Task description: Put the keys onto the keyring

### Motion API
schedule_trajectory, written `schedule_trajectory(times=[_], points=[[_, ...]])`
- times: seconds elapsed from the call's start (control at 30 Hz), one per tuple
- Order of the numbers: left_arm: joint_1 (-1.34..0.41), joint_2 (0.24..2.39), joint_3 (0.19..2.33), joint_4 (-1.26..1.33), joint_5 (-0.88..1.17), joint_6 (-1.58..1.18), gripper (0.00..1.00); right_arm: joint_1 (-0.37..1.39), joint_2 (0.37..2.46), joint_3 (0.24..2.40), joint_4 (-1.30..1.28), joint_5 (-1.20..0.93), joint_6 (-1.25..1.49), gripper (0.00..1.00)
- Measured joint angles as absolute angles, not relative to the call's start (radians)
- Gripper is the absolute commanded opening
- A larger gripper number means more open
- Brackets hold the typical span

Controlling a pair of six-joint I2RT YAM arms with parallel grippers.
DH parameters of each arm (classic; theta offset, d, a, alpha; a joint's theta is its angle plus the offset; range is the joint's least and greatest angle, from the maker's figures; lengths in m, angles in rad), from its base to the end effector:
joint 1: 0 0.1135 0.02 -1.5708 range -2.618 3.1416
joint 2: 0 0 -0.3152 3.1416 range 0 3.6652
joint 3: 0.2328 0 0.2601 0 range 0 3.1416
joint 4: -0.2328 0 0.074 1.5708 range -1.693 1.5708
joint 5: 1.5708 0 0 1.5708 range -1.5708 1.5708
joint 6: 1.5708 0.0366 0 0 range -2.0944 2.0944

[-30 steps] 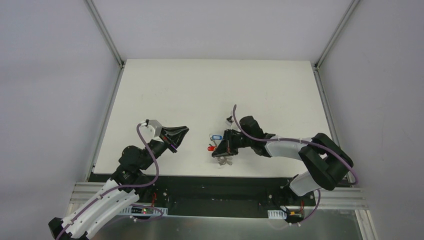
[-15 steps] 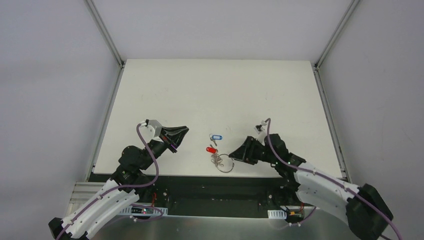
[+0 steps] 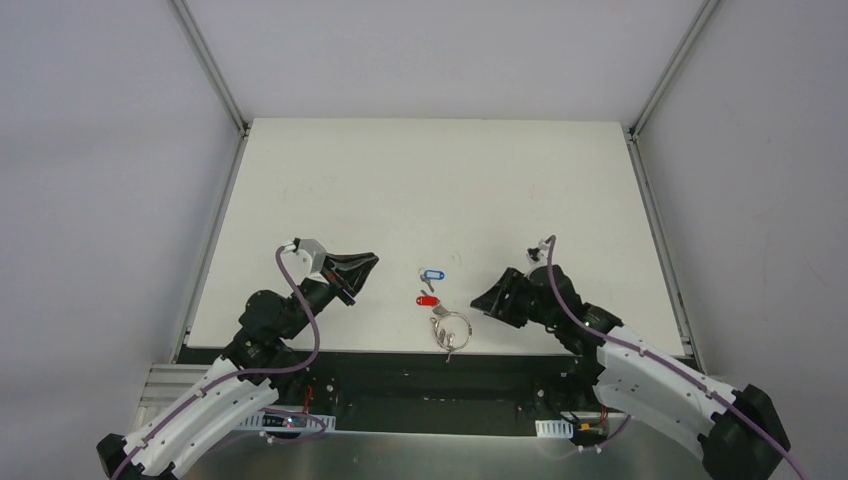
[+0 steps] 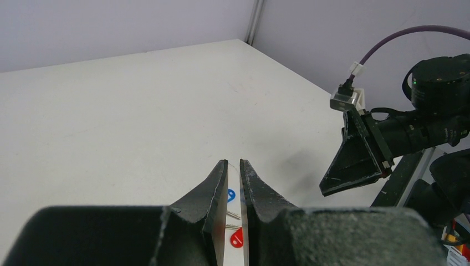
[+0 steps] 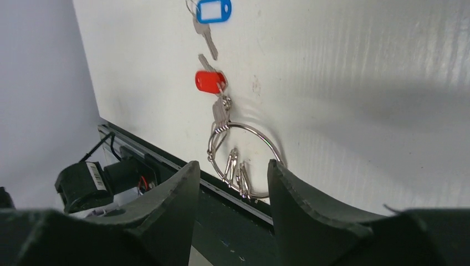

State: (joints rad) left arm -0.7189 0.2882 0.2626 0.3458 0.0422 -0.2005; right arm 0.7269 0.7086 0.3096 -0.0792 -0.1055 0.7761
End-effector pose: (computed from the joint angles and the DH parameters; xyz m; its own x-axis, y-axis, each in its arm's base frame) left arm 0.0571 -0.0521 0.2914 0.0951 -0.3476 -0.9328 0.7215 0.6697 -0.1760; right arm 0.0985 0.0927 0.2248 -0.7573 0.2588 -0.5996 -0.2806 0.7002 0.6565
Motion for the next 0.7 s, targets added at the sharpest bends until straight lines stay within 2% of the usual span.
schedule_trajectory(times=[0.23, 0.47, 0.7], points=[[-0.719, 0.301, 0.263, 0.34, 0.042, -0.201, 0.12, 0.813, 0.931, 0.381, -0.068, -0.179, 0.778, 0.32], [-0.719, 0.301, 0.263, 0.338, 0.043, -0.202, 0.12, 0.882, 1.019, 0.45, -0.053, -0.2, 0.784, 0.2], [-0.719, 0.301, 0.263, 0.338, 0.043, -0.202, 0.12, 0.906, 1.177, 0.512, -0.086, -0.165, 0.782, 0.16]])
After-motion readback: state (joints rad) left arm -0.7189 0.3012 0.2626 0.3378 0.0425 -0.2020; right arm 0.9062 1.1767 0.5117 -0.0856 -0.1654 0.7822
